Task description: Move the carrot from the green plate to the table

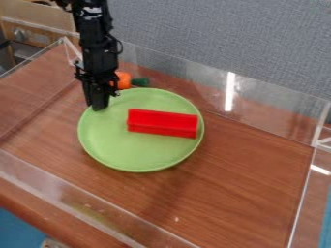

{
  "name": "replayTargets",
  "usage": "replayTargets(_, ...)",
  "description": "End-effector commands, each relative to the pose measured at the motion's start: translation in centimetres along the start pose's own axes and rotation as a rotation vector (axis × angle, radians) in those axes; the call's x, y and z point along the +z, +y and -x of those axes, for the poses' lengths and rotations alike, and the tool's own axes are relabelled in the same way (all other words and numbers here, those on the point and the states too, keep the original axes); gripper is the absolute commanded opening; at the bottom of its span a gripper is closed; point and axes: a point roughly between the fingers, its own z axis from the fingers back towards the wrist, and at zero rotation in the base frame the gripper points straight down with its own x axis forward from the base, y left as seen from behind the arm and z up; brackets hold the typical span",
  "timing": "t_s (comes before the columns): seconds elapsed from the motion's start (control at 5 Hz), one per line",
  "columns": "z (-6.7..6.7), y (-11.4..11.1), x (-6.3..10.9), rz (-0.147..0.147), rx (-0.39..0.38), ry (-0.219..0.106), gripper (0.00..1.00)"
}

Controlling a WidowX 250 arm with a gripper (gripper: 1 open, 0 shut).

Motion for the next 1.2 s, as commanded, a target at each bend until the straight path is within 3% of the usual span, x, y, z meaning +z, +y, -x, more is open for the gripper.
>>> replayTargets(0.0, 1.4, 0.5, 0.6, 0.010, 0.001, -0.008, 0.00)
replayTargets(0.6, -0.2, -1.3, 1.5, 0.048, -0.020, -0.004, 0.00)
replayTargets(1.0, 1.3, 1.4, 6.8, 0.029, -0.049, -0.092, 0.00)
